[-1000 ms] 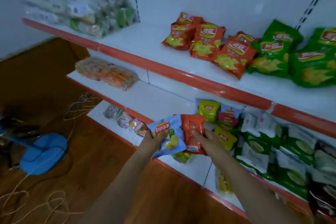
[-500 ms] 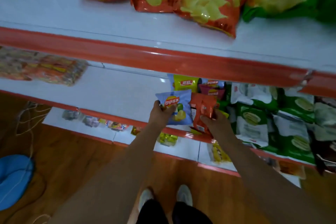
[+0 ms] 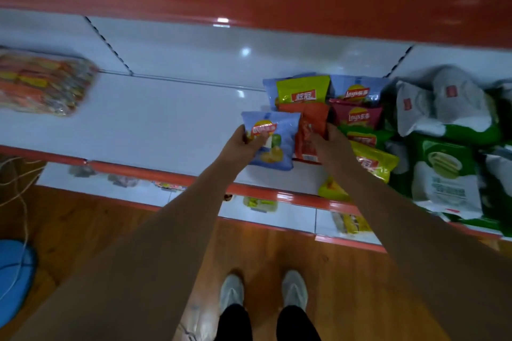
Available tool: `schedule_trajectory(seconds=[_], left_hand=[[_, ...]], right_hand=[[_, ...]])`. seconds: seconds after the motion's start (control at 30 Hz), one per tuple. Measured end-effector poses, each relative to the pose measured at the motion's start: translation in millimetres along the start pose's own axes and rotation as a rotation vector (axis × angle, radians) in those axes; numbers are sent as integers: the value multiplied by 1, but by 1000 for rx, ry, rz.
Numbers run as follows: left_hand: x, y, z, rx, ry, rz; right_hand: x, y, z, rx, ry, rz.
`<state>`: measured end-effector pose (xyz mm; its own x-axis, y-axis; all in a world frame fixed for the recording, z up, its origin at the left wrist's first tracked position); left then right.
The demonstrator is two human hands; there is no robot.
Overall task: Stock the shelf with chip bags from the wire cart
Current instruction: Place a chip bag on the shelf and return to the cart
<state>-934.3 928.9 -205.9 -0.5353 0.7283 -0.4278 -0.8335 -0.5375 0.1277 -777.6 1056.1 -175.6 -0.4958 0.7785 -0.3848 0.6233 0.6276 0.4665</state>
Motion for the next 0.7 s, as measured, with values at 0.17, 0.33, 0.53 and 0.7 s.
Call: schedule_trajectory(seconds=[0.17, 0.33, 0.53, 0.7], left_hand=[[-9, -27, -8, 91, -40, -126], [-27, -51, -10, 102, -39, -25], [-30, -54, 3, -115, 16, 31], [12, -52, 25, -333, 116, 91]], right_hand=[[17, 1, -14, -95, 69, 92], [3, 1, -20, -76, 101, 172], [-3, 0, -20, -238, 191, 140], [1, 0, -13, -330, 320, 100]])
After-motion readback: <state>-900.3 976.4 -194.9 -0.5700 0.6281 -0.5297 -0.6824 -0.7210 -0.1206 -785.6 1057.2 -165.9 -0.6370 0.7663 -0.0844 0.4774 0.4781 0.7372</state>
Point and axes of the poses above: each hand's wrist, its own x-axis towards the middle knuckle, its own y-axis out of the back of the hand, z = x × y, the point moved 1 cm from there along x, towards the middle knuckle, and after that the axes turned 4 degrees about -z, right-handed, at the moved point
